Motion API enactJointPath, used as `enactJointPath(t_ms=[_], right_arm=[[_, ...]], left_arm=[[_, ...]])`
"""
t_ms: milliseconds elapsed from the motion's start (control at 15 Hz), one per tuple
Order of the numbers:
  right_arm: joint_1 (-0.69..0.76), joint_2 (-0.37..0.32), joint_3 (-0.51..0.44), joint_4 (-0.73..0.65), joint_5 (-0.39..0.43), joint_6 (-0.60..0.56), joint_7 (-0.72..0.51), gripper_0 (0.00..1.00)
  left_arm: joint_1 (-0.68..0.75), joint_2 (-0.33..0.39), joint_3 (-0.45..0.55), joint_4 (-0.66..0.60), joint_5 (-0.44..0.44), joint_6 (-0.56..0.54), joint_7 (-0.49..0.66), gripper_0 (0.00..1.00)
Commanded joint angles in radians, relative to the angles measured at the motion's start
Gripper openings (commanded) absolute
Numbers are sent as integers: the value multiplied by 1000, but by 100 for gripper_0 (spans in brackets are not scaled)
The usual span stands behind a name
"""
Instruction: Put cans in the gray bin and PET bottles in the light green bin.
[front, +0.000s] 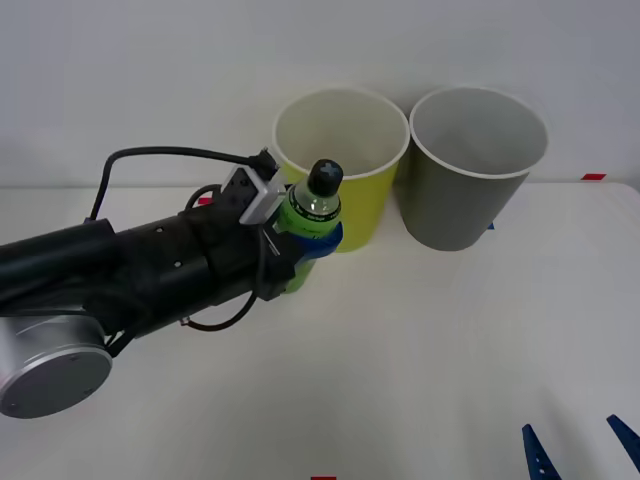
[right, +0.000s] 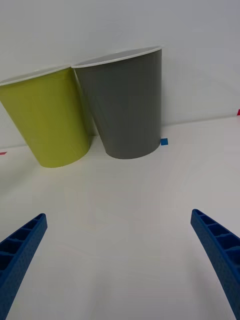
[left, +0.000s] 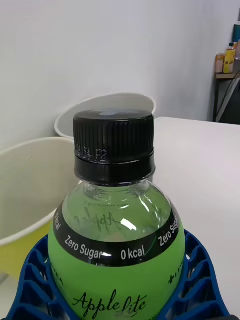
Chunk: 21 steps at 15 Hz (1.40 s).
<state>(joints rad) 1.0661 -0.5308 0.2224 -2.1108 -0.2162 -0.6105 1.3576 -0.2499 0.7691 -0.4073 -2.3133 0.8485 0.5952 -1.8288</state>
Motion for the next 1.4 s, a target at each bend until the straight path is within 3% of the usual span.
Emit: enactJointPath(t_ms=[67, 200, 400, 667, 867, 1067, 1200, 1400], right_arm=[[0, 0, 0, 0, 0, 0, 0, 100], [0, 0, 0, 0, 0, 0, 0, 100], [0, 0, 0, 0, 0, 0, 0, 99], [0, 0, 0, 0, 0, 0, 0, 99], [0, 0, 0, 0, 0, 0, 0, 100], [0, 0, 0, 0, 0, 0, 0, 100], [0, 0, 0, 0, 0, 0, 0, 100], [0, 0, 0, 0, 0, 0, 0, 100]], left_arm=[[0, -65, 163, -135, 35, 210, 23, 0], [0, -106, 257, -189, 64, 333, 34, 0], [-3, -191, 444, -199, 225, 466, 42, 0], [-45, -251, 604, -212, 326, 534, 60, 0], [-236, -267, 700, -199, 328, 782, 151, 0], [-428, -315, 706, -90, 288, 948, 230, 0], [-493, -349, 694, -3, 265, 950, 227, 0], [-586, -399, 624, 101, 139, 948, 221, 0]])
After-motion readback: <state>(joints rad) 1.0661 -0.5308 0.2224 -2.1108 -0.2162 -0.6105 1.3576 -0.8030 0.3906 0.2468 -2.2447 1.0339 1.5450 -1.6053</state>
